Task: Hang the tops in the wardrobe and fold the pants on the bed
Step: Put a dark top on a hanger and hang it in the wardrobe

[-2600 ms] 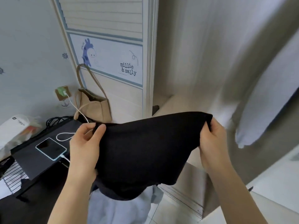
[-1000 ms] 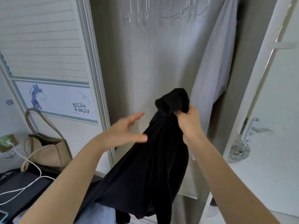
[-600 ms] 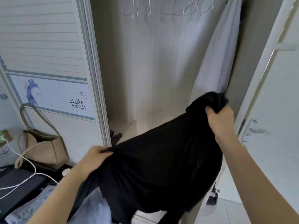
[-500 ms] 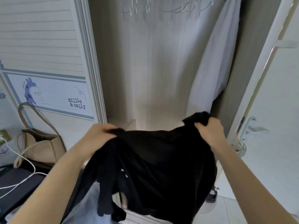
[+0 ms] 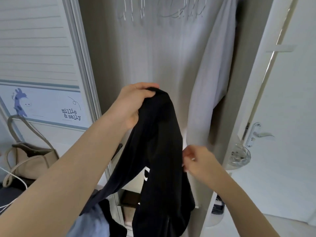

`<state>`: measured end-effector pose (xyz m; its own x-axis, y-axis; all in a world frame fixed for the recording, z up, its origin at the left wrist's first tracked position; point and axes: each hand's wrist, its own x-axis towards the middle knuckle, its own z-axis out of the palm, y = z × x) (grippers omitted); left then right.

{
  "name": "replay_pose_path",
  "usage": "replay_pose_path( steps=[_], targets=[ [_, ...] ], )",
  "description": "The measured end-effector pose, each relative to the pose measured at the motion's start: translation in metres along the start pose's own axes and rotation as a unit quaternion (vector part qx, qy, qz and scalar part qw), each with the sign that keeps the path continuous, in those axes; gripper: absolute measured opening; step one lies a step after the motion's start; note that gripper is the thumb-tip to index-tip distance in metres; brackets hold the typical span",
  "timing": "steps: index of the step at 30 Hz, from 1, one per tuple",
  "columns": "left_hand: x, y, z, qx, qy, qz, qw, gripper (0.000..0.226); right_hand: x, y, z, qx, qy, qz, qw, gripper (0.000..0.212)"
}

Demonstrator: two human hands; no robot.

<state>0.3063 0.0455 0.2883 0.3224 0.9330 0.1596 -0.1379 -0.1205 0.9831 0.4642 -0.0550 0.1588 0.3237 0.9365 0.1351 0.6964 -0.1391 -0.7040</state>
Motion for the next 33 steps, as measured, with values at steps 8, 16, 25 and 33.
replay_pose_path(
  steps=[8,16,25,33],
  targets=[
    [0.002,-0.005,0.011,-0.023,-0.017,0.080,0.996,0.028,-0.025,-0.001,0.006,0.185,-0.100,0.057,0.976,0.056],
    [0.015,-0.019,0.013,0.119,-0.037,0.084,0.989,0.040,-0.012,0.008,-0.028,0.041,0.198,-0.073,0.977,0.031],
    [-0.028,-0.058,0.046,0.330,-0.467,-0.112,0.813,0.087,0.030,-0.032,-0.083,0.052,0.313,-0.127,0.940,0.027],
    [-0.031,-0.115,0.083,0.428,-0.107,0.046,0.896,0.024,0.043,-0.030,-0.121,0.160,0.332,-0.138,0.919,0.021]
  ],
)
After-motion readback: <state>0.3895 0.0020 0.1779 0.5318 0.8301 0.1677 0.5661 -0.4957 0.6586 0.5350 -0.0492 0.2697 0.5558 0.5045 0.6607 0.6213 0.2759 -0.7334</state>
